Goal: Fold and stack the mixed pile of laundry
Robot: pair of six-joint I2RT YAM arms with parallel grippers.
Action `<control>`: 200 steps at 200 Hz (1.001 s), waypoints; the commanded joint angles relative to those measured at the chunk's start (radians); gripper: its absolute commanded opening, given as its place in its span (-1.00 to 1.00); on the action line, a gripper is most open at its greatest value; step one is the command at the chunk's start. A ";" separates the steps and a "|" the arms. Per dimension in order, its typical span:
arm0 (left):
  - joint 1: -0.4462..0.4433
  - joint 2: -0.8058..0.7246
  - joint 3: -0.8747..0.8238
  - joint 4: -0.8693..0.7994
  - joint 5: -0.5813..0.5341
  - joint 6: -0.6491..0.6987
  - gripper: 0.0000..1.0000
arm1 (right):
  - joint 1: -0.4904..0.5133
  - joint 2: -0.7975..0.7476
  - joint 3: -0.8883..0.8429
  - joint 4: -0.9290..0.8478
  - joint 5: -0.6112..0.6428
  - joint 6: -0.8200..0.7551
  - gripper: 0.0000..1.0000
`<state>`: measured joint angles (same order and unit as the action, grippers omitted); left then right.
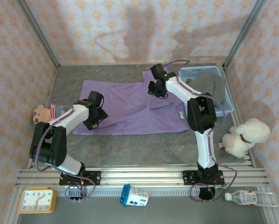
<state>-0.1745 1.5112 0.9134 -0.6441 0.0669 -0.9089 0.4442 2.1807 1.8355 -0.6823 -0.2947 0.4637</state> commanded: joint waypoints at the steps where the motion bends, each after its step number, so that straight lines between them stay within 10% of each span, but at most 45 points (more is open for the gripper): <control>1: 0.012 -0.048 -0.026 -0.050 -0.049 0.032 0.53 | 0.003 0.001 0.052 -0.037 -0.048 -0.045 -0.16; 103: 0.015 -0.073 -0.015 -0.056 -0.006 0.089 0.49 | -0.032 -0.260 -0.376 0.008 0.063 -0.024 -0.39; 200: 0.017 0.040 0.087 -0.100 -0.023 0.135 0.51 | 0.014 0.067 0.050 -0.105 0.134 0.076 -0.18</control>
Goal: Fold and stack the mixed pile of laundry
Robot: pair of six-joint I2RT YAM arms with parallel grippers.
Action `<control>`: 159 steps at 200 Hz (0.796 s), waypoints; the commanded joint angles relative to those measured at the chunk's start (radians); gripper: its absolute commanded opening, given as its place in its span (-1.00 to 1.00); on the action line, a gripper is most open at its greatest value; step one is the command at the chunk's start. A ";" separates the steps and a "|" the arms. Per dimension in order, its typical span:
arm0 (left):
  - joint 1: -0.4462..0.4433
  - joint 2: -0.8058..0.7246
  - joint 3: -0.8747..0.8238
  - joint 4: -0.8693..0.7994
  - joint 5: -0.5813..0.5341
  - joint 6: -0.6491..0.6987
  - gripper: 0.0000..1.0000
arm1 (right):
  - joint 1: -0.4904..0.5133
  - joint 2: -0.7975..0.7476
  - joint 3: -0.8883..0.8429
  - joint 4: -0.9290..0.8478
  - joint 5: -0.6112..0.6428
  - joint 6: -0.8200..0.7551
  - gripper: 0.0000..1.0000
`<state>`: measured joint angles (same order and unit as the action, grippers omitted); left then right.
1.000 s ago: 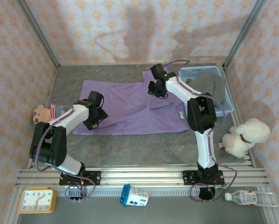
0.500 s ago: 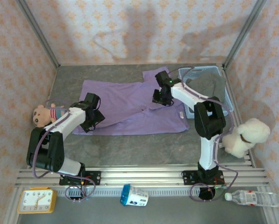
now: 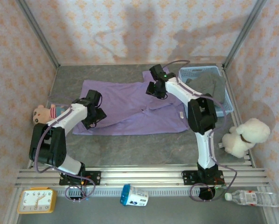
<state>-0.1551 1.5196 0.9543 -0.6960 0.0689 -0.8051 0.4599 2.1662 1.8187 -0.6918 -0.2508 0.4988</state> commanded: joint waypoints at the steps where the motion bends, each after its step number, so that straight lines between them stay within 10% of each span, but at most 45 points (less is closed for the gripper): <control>1: -0.002 0.034 0.047 -0.049 -0.025 0.032 0.51 | -0.001 0.084 0.070 -0.097 0.091 0.042 -0.19; 108: -0.003 0.076 0.055 -0.038 -0.022 0.020 0.52 | 0.000 0.096 0.125 -0.118 0.098 0.040 -0.99; 159: -0.003 0.088 0.040 -0.024 -0.022 0.014 0.52 | 0.073 0.028 0.082 -0.061 0.066 -0.059 -1.00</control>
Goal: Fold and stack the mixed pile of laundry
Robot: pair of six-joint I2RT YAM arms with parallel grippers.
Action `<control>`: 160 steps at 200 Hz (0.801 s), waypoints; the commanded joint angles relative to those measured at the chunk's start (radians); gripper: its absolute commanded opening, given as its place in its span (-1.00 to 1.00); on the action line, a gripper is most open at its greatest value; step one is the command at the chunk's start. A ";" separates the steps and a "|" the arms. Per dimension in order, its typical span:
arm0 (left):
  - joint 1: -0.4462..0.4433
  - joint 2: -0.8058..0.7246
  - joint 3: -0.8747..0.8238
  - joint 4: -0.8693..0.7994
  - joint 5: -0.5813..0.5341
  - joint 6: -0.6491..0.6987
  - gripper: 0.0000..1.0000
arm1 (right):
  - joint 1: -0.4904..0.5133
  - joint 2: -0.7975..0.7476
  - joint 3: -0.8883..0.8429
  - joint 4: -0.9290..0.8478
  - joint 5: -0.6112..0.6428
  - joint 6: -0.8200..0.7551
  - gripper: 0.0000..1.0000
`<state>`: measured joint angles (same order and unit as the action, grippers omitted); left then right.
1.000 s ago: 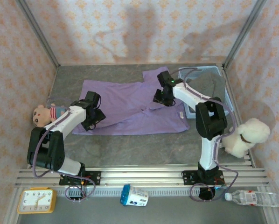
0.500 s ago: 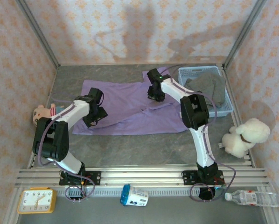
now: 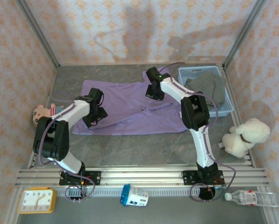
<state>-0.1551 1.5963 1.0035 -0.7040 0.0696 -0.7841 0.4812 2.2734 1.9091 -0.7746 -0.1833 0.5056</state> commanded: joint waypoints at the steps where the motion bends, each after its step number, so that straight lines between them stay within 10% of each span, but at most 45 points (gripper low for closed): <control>1: -0.003 0.011 -0.009 -0.016 -0.023 -0.007 0.52 | 0.053 -0.078 -0.008 0.021 -0.003 -0.066 -1.00; 54: -0.002 0.023 0.000 -0.012 -0.017 0.003 0.52 | 0.079 0.002 0.029 -0.002 -0.087 -0.111 -1.00; 87: -0.003 0.027 0.009 -0.016 -0.012 0.013 0.53 | 0.075 -0.005 0.052 -0.039 -0.022 -0.123 -0.21; 160: 0.067 -0.055 0.065 -0.147 -0.056 0.143 0.58 | 0.072 -0.232 -0.203 0.007 -0.015 -0.073 0.04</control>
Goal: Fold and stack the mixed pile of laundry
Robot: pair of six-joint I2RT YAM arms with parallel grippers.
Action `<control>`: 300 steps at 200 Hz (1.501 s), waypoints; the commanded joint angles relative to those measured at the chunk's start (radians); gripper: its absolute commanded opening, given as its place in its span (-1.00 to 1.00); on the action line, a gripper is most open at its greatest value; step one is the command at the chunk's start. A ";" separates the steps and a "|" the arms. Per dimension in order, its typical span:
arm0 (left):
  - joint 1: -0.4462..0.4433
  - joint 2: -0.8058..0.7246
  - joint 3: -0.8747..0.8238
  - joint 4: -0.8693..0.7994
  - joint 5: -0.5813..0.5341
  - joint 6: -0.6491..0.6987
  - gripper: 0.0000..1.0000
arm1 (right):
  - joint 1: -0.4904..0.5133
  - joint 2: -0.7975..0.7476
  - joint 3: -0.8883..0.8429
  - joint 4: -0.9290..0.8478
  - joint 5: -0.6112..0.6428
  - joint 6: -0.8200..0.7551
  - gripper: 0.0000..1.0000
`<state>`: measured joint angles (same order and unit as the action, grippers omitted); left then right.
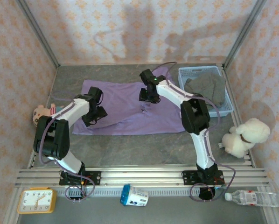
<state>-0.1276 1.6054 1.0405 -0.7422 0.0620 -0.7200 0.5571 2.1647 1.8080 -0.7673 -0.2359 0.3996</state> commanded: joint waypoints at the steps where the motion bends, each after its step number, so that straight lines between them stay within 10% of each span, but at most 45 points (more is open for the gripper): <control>1: 0.041 -0.066 0.029 -0.113 -0.048 0.081 0.58 | -0.004 -0.126 -0.108 0.002 0.039 0.034 0.04; 45: 0.051 -0.150 -0.024 -0.202 -0.019 0.102 0.43 | -0.005 -0.280 -0.395 0.047 0.087 0.057 0.04; 103: 0.033 -0.221 -0.233 -0.032 0.137 -0.057 -1.00 | -0.037 -0.326 -0.567 0.088 0.128 0.097 -0.21; 224: 0.057 0.049 -0.034 0.058 -0.157 -0.069 -1.00 | -0.065 -0.312 -0.687 0.127 0.153 0.123 -0.20; 300: 0.072 0.212 0.388 -0.007 -0.297 0.068 -1.00 | -0.067 -0.310 -0.681 0.114 0.147 0.109 -0.20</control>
<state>-0.0586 1.8053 1.3388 -0.6834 -0.1329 -0.7116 0.5030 1.8408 1.1614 -0.6144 -0.1299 0.5014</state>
